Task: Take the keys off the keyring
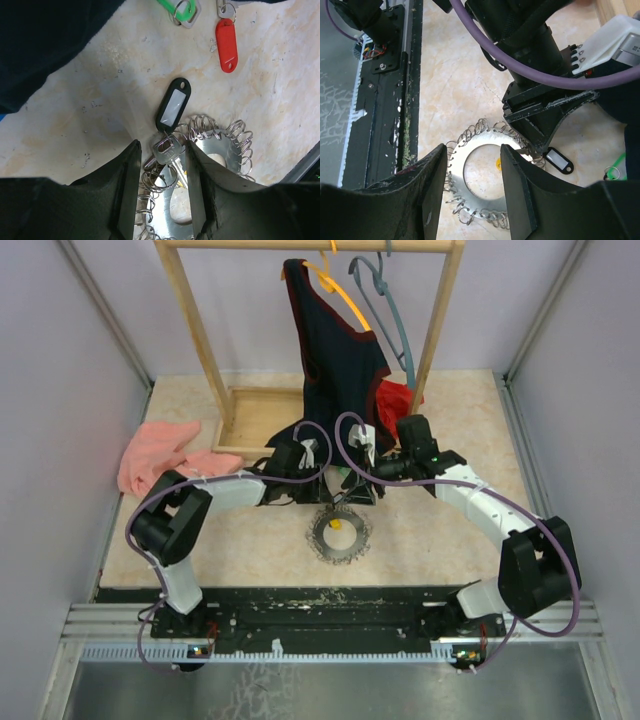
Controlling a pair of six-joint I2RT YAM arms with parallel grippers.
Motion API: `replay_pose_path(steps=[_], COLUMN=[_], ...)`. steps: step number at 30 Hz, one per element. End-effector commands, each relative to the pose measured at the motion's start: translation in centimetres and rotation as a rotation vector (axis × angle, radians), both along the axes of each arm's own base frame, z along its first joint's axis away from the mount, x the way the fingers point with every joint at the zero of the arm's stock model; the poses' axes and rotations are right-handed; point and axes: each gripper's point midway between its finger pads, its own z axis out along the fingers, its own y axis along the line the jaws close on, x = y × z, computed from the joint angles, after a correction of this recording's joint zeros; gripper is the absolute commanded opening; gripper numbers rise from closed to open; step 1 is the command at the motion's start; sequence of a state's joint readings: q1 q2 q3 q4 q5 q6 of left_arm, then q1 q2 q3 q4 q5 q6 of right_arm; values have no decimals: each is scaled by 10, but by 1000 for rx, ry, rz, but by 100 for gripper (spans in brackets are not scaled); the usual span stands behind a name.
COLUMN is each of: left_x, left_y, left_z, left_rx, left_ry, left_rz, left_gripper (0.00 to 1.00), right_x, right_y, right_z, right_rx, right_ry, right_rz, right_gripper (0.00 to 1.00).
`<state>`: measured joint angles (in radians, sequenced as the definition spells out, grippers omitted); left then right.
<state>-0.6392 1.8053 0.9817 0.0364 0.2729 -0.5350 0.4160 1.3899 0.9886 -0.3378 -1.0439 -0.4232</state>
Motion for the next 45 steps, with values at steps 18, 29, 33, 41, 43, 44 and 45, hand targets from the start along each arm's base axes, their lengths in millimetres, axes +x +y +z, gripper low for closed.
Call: replay_pose_path(steps=[18, 29, 33, 41, 43, 44, 45], left_x=[6, -1, -2, 3, 4, 4, 4], left_y=[-19, -14, -15, -21, -24, -26, -27], left_z=[-12, -20, -22, -1, 14, 23, 33], left_rx=[6, 53, 59, 13, -27, -59, -98], left_ry=[62, 94, 103, 64, 38, 20, 0], left_rz=[1, 2, -3, -4, -2, -5, -7], left_gripper=[31, 28, 19, 0, 0, 0, 0], right_x=[1, 0, -1, -2, -2, -3, -4], right_y=[3, 3, 4, 3, 3, 3, 3], right_z=[22, 24, 26, 28, 28, 29, 29], right_rx=[60, 67, 69, 73, 74, 75, 78], right_ry=[-59, -62, -62, -67, -69, -69, -71], right_rz=[30, 34, 36, 39, 40, 42, 46], right_gripper=[47, 47, 47, 47, 47, 47, 47])
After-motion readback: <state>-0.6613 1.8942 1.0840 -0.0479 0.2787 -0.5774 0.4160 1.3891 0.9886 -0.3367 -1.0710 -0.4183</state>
